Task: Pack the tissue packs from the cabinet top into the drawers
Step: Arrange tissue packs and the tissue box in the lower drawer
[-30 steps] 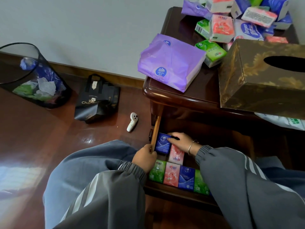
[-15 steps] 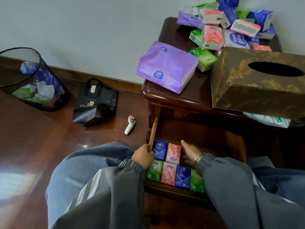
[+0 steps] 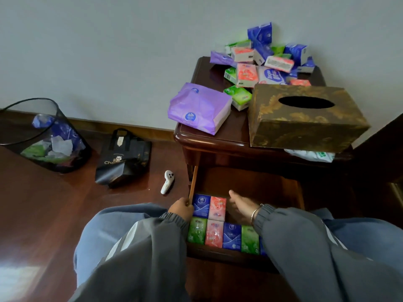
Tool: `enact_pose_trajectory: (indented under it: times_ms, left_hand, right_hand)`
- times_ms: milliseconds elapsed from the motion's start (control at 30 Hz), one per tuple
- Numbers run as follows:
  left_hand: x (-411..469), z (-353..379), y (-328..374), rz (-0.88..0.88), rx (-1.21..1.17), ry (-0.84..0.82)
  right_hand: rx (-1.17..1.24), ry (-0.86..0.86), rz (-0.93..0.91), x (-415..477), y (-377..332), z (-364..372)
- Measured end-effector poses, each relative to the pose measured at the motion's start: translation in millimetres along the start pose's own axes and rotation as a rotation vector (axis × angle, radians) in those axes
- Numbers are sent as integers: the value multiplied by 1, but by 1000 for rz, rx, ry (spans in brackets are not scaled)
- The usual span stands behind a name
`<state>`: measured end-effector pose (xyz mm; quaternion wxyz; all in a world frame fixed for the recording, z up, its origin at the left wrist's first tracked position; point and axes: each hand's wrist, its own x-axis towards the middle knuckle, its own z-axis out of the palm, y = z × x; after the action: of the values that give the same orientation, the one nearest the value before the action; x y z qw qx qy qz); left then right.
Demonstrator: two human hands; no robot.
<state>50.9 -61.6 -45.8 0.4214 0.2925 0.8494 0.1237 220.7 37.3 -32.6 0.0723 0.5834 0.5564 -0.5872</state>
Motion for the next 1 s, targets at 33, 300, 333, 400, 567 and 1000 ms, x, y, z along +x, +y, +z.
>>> enact_pose_trajectory:
  times_ms: [33, 300, 333, 400, 567, 1000]
  left_hand:
    - [-3, 0, 2, -5, 9, 0]
    - [-46, -34, 56, 188, -17, 180]
    - [-54, -44, 65, 248, -40, 185]
    - [-72, -67, 82, 392, -66, 209]
    - [-109, -130, 140, 641, -87, 303]
    - [-40, -160, 287, 653, -222, 427]
  right_hand:
    - [-47, -59, -51, -15, -2, -4]
    - [-195, 35, -750, -163, -27, -73]
    - [-230, 144, -846, -177, -28, -89]
    - [-314, 392, -992, -197, -33, -123]
    - [-406, 866, -994, -192, -64, -208]
    - [-725, 655, -434, -66, -126, -264]
